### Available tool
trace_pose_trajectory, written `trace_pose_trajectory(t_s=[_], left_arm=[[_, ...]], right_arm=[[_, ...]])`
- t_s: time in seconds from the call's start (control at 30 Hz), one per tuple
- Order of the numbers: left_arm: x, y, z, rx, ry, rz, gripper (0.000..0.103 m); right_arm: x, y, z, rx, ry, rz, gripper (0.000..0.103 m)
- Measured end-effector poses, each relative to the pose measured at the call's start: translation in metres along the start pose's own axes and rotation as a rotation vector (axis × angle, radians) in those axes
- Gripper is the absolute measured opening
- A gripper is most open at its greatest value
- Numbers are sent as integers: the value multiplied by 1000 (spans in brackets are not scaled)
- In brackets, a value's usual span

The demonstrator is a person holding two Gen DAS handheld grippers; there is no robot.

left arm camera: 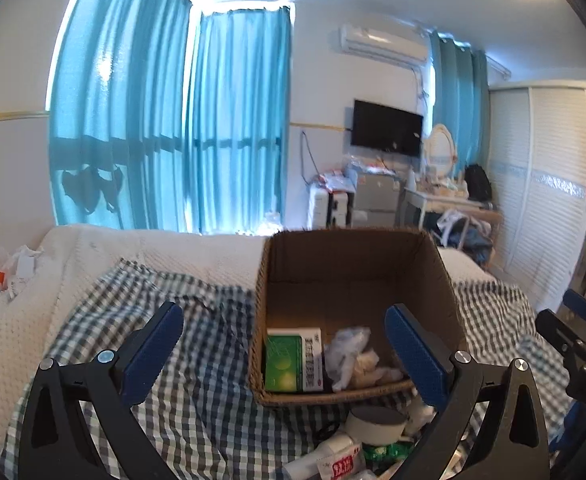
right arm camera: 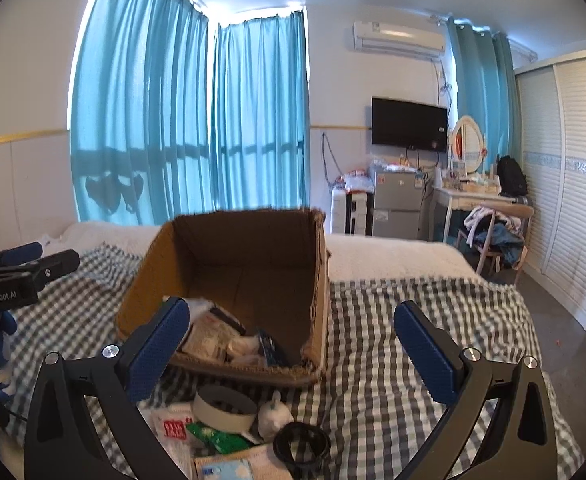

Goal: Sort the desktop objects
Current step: 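Move both tools back toward the remaining items beside the box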

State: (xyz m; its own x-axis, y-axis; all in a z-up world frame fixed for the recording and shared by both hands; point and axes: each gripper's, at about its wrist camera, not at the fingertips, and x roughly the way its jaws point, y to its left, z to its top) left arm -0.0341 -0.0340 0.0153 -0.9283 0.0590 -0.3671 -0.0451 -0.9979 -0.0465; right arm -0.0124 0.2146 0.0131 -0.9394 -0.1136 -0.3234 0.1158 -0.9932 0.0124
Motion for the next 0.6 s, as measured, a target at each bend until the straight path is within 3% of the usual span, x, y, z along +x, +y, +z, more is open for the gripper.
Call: trace_pose_trajectory(t_s=[0.2,0.6], left_arm=[[21,-11,-31,25,96,-11,103],[83,-20,-104,40,362,-32,101]], right_arm=[[14,-1,-21,-6,64,8,103],[54,-13,-56,37,227,12,103]])
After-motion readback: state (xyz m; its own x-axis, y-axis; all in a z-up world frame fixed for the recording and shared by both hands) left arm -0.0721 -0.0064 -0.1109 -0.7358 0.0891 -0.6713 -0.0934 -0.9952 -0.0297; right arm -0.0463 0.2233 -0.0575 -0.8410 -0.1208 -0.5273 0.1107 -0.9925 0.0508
